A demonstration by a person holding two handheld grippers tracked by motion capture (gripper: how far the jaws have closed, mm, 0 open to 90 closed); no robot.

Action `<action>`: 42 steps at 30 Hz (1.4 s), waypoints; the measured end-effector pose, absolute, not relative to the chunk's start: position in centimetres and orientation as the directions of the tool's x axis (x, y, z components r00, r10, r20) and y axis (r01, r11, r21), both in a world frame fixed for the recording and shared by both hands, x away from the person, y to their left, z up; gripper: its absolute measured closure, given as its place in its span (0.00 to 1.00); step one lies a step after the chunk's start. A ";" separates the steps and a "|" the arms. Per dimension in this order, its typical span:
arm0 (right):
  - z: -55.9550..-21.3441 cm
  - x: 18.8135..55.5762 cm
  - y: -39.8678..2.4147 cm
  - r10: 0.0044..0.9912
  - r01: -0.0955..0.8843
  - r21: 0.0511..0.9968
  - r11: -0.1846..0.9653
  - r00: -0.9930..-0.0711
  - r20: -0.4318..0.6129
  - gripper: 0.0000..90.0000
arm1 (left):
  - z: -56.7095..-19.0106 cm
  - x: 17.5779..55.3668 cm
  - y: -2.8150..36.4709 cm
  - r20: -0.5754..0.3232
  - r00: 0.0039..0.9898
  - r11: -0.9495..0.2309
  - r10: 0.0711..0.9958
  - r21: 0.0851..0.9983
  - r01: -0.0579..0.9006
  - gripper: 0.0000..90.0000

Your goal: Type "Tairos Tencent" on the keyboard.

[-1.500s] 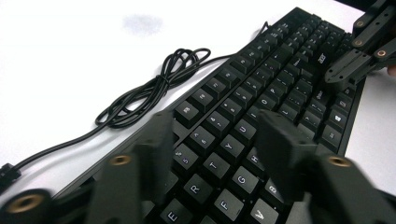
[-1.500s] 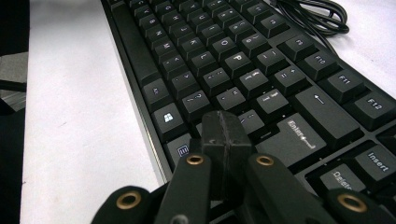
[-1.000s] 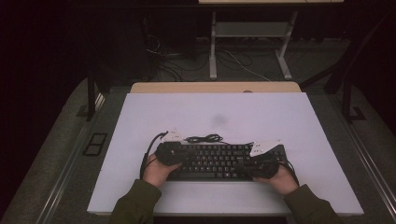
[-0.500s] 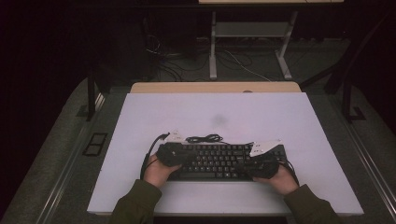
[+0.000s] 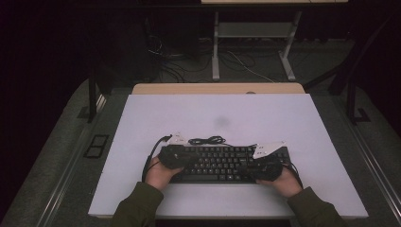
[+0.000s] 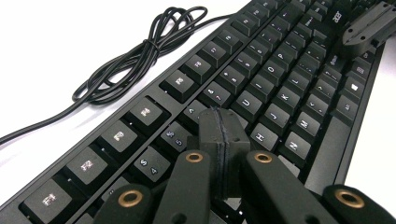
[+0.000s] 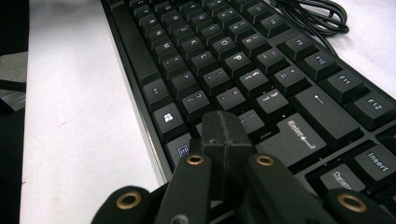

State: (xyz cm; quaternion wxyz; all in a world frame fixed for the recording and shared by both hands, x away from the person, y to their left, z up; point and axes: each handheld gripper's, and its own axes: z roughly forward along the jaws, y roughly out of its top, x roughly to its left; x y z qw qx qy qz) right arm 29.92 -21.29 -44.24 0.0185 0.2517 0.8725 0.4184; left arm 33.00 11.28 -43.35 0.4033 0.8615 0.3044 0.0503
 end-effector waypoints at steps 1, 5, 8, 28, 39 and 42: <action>-44.2 29.9 -21.3 0.455 0.424 0.739 0.523 -0.873 0.178 0.99 | -43.3 33.0 11.3 -0.160 0.811 -0.490 0.563 0.726 0.483 0.99; -44.2 29.9 -21.3 0.455 0.424 0.740 0.522 -0.873 0.179 0.99 | -43.0 32.8 11.4 -0.176 0.802 -0.457 0.571 0.743 0.488 0.99; -44.2 29.9 -21.3 0.455 0.425 0.740 0.522 -0.872 0.180 0.99 | -42.9 32.7 11.6 -0.179 0.803 -0.448 0.568 0.752 0.484 0.99; -44.3 29.9 -21.3 0.457 0.426 0.740 0.521 -0.871 0.180 0.99 | -42.3 31.4 12.9 -0.167 0.814 -0.407 0.556 0.799 0.442 0.59; -44.2 29.9 -21.3 0.457 0.425 0.740 0.521 -0.871 0.180 0.99 | -42.3 30.6 13.5 -0.137 0.805 -0.397 0.578 0.814 0.424 0.21; -44.2 29.9 -21.3 0.456 0.425 0.740 0.521 -0.872 0.180 0.99 | -42.4 30.3 13.6 -0.130 0.798 -0.397 0.588 0.814 0.425 0.09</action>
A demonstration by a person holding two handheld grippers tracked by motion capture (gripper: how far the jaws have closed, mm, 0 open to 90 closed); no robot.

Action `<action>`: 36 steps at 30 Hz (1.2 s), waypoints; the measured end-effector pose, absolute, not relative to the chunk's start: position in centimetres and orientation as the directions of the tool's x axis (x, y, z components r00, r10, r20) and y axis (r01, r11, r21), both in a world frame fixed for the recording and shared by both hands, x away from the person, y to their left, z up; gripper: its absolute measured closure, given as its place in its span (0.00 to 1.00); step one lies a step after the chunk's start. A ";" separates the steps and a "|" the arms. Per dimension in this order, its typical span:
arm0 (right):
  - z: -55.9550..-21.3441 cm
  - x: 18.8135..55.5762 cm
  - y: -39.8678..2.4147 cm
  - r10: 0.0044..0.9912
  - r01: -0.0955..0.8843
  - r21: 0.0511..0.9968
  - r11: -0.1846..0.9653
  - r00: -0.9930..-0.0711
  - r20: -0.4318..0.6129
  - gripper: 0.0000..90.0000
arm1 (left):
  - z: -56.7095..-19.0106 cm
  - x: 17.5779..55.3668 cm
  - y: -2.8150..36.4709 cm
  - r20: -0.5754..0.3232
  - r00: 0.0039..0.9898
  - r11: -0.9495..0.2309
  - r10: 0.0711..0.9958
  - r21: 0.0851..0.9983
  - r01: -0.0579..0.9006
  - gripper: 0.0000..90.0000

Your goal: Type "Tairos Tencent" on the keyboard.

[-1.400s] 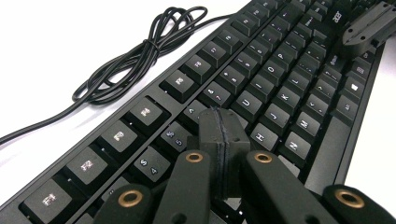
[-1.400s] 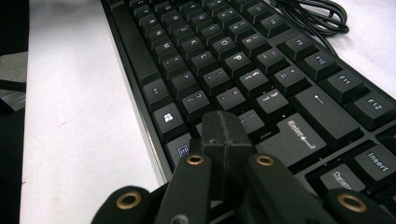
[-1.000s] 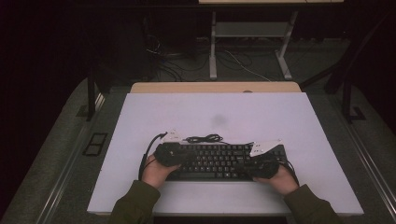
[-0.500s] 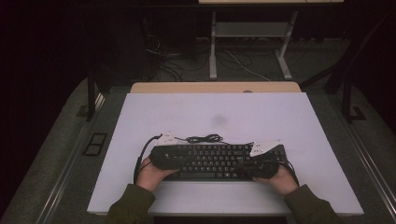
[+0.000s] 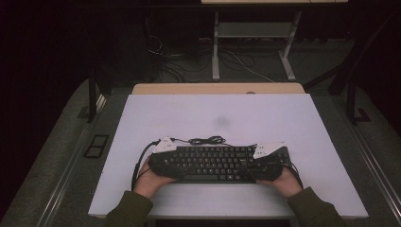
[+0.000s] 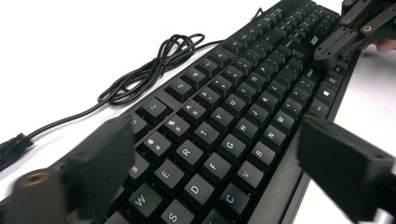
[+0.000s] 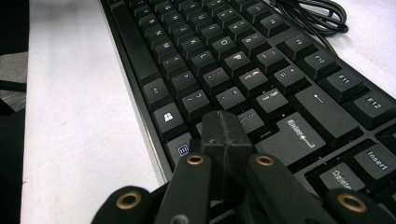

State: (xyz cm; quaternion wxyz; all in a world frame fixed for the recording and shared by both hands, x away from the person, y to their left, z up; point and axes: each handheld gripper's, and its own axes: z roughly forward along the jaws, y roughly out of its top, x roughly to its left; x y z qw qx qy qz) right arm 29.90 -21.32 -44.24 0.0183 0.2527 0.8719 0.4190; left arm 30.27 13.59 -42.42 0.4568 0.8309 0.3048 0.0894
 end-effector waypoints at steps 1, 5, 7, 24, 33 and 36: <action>-44.2 29.9 -21.3 0.456 0.424 0.740 0.522 -0.872 0.178 0.99 | -42.4 30.2 13.6 -0.129 0.796 -0.398 0.591 0.812 0.427 0.05; -44.1 29.9 -21.4 0.458 0.422 0.742 0.520 -0.872 0.175 0.99 | -42.5 30.1 13.8 -0.134 0.790 -0.388 0.598 0.814 0.432 0.01; -44.1 29.9 -21.4 0.456 0.419 0.746 0.518 -0.873 0.174 0.99 | -42.5 30.1 13.9 -0.137 0.789 -0.382 0.600 0.817 0.432 0.01; -42.6 30.7 -21.0 0.459 0.434 0.801 0.413 -0.858 0.229 0.66 | -42.8 30.2 14.0 -0.159 0.783 -0.380 0.601 0.805 0.455 0.01; -42.4 31.2 -20.5 0.462 0.437 0.810 0.391 -0.854 0.238 0.51 | -42.8 30.1 14.1 -0.158 0.782 -0.376 0.602 0.809 0.453 0.01; -42.4 31.3 -20.3 0.468 0.439 0.811 0.387 -0.851 0.238 0.48 | -42.8 30.1 14.1 -0.162 0.780 -0.371 0.605 0.809 0.455 0.01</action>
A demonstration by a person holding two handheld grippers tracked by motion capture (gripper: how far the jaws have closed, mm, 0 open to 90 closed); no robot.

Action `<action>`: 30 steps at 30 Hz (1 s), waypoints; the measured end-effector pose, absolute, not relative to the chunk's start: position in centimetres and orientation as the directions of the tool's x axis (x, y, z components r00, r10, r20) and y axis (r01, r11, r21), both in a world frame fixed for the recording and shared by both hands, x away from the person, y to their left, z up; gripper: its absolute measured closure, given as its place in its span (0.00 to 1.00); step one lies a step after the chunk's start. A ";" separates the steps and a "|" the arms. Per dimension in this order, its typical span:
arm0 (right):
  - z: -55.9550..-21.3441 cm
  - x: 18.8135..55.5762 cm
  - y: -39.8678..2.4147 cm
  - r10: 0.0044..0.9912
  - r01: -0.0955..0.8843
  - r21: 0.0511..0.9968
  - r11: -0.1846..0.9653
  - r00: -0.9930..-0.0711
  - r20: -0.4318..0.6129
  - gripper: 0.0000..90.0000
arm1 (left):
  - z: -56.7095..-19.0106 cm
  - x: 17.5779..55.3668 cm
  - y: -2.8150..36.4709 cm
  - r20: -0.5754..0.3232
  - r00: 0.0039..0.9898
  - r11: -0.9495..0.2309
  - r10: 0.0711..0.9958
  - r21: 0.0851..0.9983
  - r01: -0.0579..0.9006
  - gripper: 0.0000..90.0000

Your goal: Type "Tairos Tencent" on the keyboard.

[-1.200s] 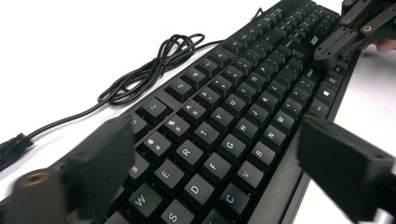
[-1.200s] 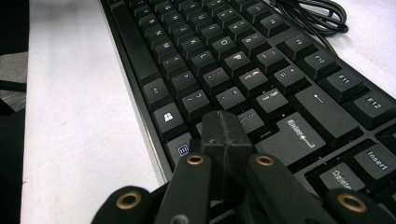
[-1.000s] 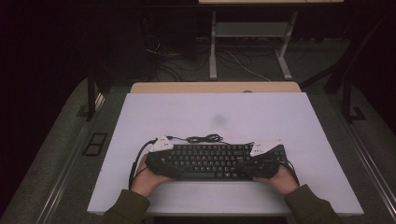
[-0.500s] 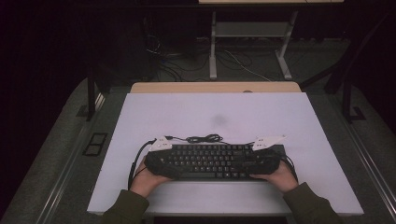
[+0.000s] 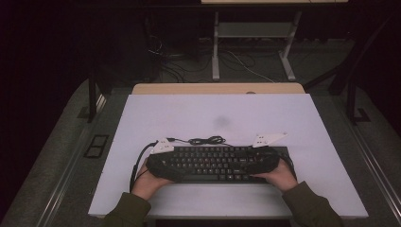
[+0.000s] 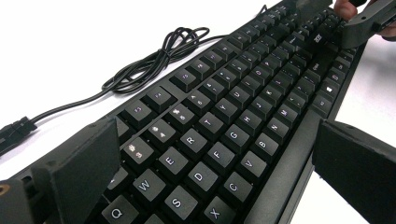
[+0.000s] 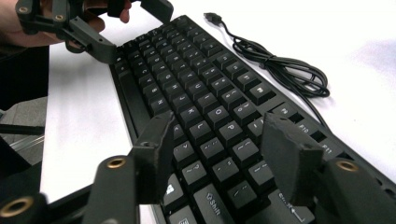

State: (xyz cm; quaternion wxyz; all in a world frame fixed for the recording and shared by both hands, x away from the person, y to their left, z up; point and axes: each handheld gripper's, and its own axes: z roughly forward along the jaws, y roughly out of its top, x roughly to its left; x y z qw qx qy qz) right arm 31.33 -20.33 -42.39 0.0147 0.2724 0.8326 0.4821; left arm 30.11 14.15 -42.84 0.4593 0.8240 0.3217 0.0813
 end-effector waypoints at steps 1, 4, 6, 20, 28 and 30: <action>-42.4 31.5 -20.2 0.469 0.438 0.813 0.383 -0.851 0.238 0.47 | -42.8 30.1 14.2 -0.159 0.779 -0.371 0.606 0.810 0.454 0.01; -42.3 31.6 -20.0 0.469 0.435 0.817 0.378 -0.851 0.236 0.46 | -42.8 30.1 14.2 -0.159 0.778 -0.370 0.607 0.810 0.454 0.01; -42.3 31.7 -19.9 0.471 0.435 0.818 0.376 -0.850 0.236 0.46 | -42.8 30.1 14.3 -0.158 0.776 -0.369 0.610 0.811 0.455 0.01; -42.2 32.3 -18.2 0.450 0.423 0.819 0.388 -0.862 0.232 0.53 | -42.8 30.3 14.6 -0.153 0.768 -0.367 0.621 0.809 0.459 0.02; -42.3 32.5 -17.5 0.442 0.420 0.817 0.395 -0.866 0.231 0.54 | -42.7 30.3 15.1 -0.144 0.764 -0.365 0.629 0.813 0.454 0.09; -42.3 32.6 -17.3 0.440 0.422 0.816 0.395 -0.867 0.235 0.54 | -42.7 30.3 15.3 -0.141 0.761 -0.364 0.633 0.814 0.453 0.15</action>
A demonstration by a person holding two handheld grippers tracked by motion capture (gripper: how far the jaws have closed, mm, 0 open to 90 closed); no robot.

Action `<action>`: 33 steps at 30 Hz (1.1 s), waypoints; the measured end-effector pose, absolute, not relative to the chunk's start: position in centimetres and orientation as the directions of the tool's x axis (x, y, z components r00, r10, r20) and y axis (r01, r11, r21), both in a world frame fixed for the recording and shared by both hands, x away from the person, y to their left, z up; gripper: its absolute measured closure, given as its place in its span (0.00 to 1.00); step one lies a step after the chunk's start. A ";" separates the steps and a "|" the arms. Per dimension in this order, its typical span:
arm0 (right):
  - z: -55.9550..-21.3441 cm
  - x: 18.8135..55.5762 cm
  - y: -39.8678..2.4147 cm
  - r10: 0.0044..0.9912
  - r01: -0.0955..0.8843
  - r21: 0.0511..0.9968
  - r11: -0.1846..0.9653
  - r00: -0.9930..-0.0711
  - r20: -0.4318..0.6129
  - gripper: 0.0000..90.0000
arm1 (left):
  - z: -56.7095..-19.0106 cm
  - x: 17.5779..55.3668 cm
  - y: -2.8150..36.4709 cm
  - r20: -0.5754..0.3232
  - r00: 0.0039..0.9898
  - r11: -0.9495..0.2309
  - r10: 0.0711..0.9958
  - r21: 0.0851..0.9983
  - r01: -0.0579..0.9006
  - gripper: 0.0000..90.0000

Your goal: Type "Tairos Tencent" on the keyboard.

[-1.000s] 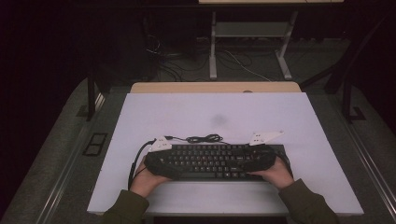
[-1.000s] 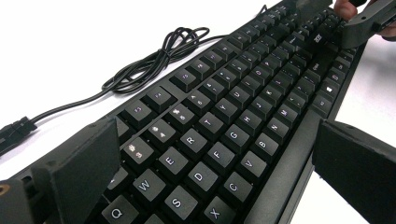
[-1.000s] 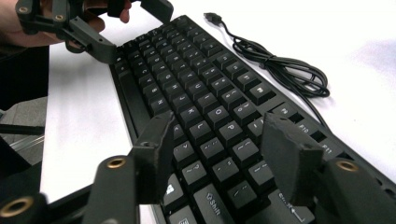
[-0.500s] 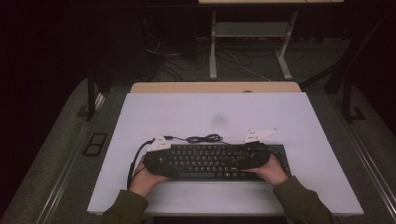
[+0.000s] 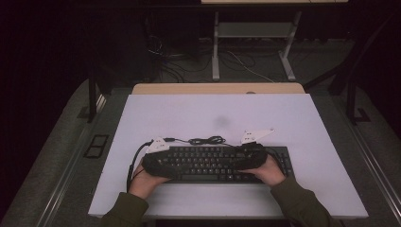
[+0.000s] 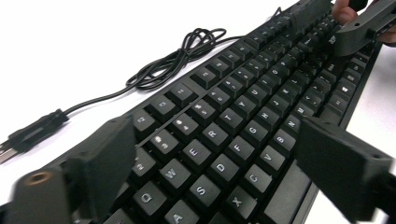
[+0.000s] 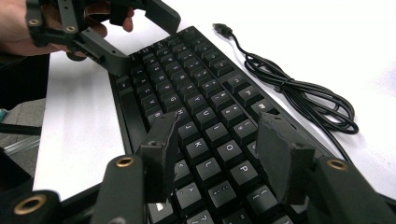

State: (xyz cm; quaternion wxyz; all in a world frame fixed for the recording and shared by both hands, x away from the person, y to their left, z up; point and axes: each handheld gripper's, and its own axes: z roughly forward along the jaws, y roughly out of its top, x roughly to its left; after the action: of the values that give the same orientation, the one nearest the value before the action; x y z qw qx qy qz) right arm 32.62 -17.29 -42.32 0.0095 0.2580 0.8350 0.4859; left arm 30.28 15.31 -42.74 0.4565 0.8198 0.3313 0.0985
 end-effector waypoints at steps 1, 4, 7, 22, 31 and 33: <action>-42.3 32.6 -17.3 0.440 0.422 0.816 0.395 -0.867 0.235 0.54 | -42.7 30.3 15.4 -0.139 0.760 -0.363 0.635 0.814 0.452 0.15; -42.3 32.8 -17.1 0.437 0.417 0.819 0.394 -0.869 0.232 0.53 | -42.7 30.3 15.6 -0.132 0.759 -0.366 0.638 0.815 0.450 0.22; -42.3 32.9 -16.8 0.436 0.417 0.821 0.390 -0.869 0.235 0.52 | -42.7 30.2 15.9 -0.132 0.760 -0.367 0.637 0.815 0.449 0.26; -42.3 33.7 -15.3 0.425 0.419 0.825 0.379 -0.871 0.246 0.46 | -42.7 30.1 17.3 -0.146 0.772 -0.391 0.619 0.795 0.463 0.81; -42.3 34.3 -14.6 0.425 0.417 0.831 0.369 -0.871 0.248 0.42 | -42.8 30.1 17.7 -0.122 0.778 -0.418 0.617 0.786 0.455 0.99; -42.2 34.3 -14.4 0.427 0.415 0.831 0.370 -0.870 0.245 0.40 | -42.9 30.1 17.8 -0.121 0.775 -0.418 0.621 0.784 0.458 0.99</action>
State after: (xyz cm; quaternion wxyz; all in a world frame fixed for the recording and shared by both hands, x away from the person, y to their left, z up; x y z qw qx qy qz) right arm 34.32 -14.42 -42.24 0.0060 0.2546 0.8276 0.5002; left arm 30.07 17.77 -42.85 0.4324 0.8369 0.3224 0.0940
